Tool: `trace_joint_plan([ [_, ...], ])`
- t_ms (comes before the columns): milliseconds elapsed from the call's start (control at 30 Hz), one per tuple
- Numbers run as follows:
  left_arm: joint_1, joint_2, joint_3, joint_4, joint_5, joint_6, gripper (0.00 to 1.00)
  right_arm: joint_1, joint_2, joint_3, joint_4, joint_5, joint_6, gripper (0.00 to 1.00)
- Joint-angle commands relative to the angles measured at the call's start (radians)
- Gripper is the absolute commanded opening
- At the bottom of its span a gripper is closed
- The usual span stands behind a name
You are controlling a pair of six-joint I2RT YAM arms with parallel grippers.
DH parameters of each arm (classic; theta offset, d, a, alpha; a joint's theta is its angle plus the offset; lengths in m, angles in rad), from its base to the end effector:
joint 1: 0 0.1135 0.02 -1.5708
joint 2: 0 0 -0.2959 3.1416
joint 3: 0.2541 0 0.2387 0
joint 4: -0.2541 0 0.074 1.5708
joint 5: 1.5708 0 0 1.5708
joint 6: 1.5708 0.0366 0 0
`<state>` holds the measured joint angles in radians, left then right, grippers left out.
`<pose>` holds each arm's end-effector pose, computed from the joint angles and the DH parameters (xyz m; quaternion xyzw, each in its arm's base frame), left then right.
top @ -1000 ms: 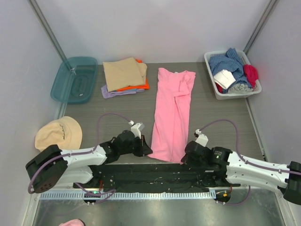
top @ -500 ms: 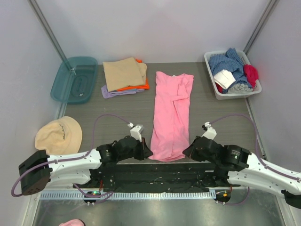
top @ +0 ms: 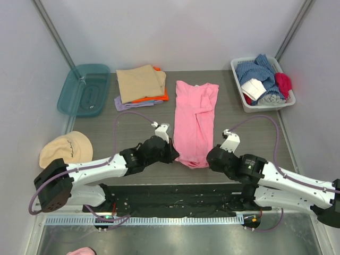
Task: Fold and stack the t-shirts
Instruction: Fold the tshirt
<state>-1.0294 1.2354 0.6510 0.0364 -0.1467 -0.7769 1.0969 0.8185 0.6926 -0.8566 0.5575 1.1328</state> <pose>0.1295 -0.2050 0.2581 0.0739 0.8673 -0.3437 0.3524 0.0687 0.0916 0.2727 0.0963 0.9185 0.1343 0.3592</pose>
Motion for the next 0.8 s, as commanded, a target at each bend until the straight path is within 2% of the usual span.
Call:
trace_joint_plan([
  [0, 0.066, 0.039, 0.067, 0.049, 0.01, 0.065, 0.0, -0.066, 0.04, 0.042, 0.06, 0.137, -0.066, 0.01],
  [333, 0.183, 0.206, 0.225, 0.085, 0.127, 0.137, 0.0, -0.368, 0.2, 0.073, 0.349, -0.099, -0.418, 0.01],
  [767, 0.307, 0.36, 0.386, 0.083, 0.226, 0.209, 0.0, -0.511, 0.404, 0.168, 0.513, -0.214, -0.57, 0.01],
])
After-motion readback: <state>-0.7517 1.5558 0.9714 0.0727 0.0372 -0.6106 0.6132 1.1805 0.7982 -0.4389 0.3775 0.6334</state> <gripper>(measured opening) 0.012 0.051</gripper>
